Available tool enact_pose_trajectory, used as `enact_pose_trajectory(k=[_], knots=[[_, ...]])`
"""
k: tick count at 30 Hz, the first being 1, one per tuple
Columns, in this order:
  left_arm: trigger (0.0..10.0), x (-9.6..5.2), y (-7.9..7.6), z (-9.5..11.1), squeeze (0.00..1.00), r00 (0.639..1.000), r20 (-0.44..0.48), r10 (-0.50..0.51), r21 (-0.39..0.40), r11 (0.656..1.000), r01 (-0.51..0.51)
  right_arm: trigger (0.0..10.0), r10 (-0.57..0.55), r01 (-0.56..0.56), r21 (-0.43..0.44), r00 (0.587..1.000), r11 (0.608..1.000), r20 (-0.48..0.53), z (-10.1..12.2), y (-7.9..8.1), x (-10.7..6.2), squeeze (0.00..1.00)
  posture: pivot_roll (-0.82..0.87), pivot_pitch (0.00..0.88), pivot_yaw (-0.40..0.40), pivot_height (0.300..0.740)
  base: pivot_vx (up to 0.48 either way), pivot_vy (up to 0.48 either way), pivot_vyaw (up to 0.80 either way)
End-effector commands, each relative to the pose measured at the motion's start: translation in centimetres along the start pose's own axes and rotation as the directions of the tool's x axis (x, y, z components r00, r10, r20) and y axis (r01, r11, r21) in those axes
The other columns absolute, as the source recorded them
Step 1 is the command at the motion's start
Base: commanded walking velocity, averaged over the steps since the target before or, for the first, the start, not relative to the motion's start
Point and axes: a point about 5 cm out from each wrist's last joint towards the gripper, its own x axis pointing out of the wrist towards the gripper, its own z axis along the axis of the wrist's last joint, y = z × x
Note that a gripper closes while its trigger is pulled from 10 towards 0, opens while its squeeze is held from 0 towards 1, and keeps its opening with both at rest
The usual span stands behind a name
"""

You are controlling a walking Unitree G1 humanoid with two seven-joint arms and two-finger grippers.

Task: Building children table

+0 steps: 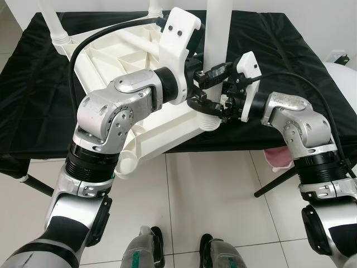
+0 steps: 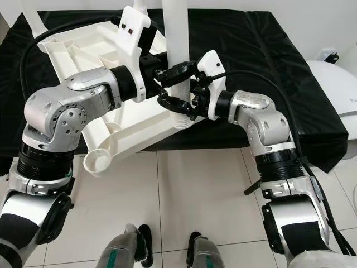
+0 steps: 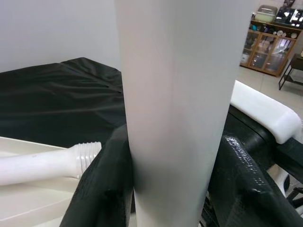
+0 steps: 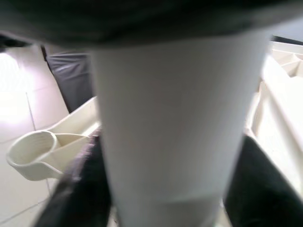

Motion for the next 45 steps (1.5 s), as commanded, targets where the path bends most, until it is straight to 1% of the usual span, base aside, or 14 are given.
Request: enact_pose_trajectory(k=[1,3,4,6,7,16,17,22,23,24,26,43,44,45], knots=[[10.0,0.2,-1.1,-0.4,0.0,0.993,-0.015,-0.121,-0.007,0.993,0.121,0.2,-0.02,0.02,-0.011,1.0,1.0,0.013,0.7,-0.4,-0.2,0.0,-0.1,0.165,-0.018,0.74,0.0,0.0,0.0],[10.0,0.2,-1.1,-0.4,0.0,0.992,-0.016,-0.121,-0.007,0.993,0.121,0.2,-0.015,0.015,-0.011,1.0,1.0,0.015,0.8,-0.3,-0.2,0.0,-0.1,0.165,-0.018,0.74,0.0,0.0,0.0],[10.0,0.2,-1.1,-0.5,0.0,0.992,-0.017,-0.122,-0.007,0.993,0.122,4.4,-0.01,0.01,-0.01,1.0,1.0,0.012,0.8,-0.3,-0.2,0.0,-0.1,0.165,-0.018,0.74,0.0,0.0,0.0],[10.0,0.2,-1.1,-0.5,0.0,0.992,-0.018,-0.122,-0.006,0.993,0.122,4.4,-0.007,0.007,-0.009,1.0,1.0,0.01,0.8,-0.2,-0.2,0.0,-0.1,0.165,-0.018,0.74,0.0,0.0,0.0],[10.0,0.3,-1.1,-0.4,0.0,0.992,-0.017,-0.122,-0.007,0.992,0.122,10.0,-0.004,0.004,-0.007,1.0,1.0,0.007,0.7,-0.2,-0.2,0.0,-0.1,0.165,-0.018,0.74,0.0,0.0,0.0],[10.0,0.3,-1.4,-0.5,0.0,0.991,-0.016,-0.134,-0.004,0.991,0.134,9.5,-0.002,0.002,0.002,1.0,1.0,0.001,0.6,-0.2,-0.1,0.0,-0.1,0.161,-0.018,0.74,0.0,0.0,0.0],[10.0,0.4,-1.5,-0.4,0.0,0.991,-0.012,-0.137,-0.005,0.991,0.137,0.0,-0.004,0.004,0.006,1.0,1.0,0.002,0.5,-0.2,-0.1,0.0,-0.1,0.161,-0.018,0.74,0.0,0.0,0.0],[10.0,0.4,-1.5,-0.3,0.0,0.99,-0.005,-0.14,-0.008,0.99,0.14,0.7,-0.008,0.008,0.013,1.0,1.0,0.004,0.4,-0.2,0.0,0.0,-0.09,0.157,-0.019,0.74,0.0,0.0,0.0],[10.0,0.4,-1.5,-0.2,0.0,0.99,-0.002,-0.143,-0.021,0.989,0.143,6.2,-0.008,0.008,0.011,1.0,1.0,0.003,0.4,-0.2,0.1,0.0,-0.09,0.157,-0.019,0.74,0.0,0.0,0.0],[10.0,0.4,-1.5,-0.2,0.75,0.99,0.0,-0.144,-0.026,0.989,0.144,10.0,-0.01,0.01,0.01,1.0,1.0,0.003,0.4,-0.2,0.1,0.0,-0.1,0.152,-0.018,0.74,0.0,0.0,0.0],[10.0,0.3,-1.5,-0.2,1.0,0.989,0.004,-0.148,-0.041,0.988,0.148,10.0,-0.012,0.012,0.009,1.0,1.0,0.004,0.4,-0.2,0.1,0.0,-0.1,0.152,-0.018,0.74,0.0,0.0,0.0],[10.0,-0.8,0.3,-0.3,1.0,0.994,-0.026,-0.102,-0.066,0.993,0.1,10.0,-0.071,0.071,0.011,0.997,0.997,0.04,0.3,-0.8,-0.2,0.0,-0.09,0.165,-0.012,0.74,0.0,0.0,0.0],[10.0,-1.0,0.6,-0.3,0.3,0.996,-0.025,-0.089,-0.069,0.994,0.087,10.0,-0.077,0.076,0.012,0.996,0.997,0.043,0.3,-0.8,-0.2,0.0,-0.09,0.165,-0.012,0.74,0.0,0.0,0.0],[10.0,-1.1,0.8,-0.2,0.3,0.996,-0.024,-0.082,-0.071,0.994,0.081,10.0,-0.08,0.08,0.013,0.996,0.997,0.044,0.3,-0.9,-0.3,0.0,-0.09,0.165,-0.012,0.74,0.0,0.0,0.0]])
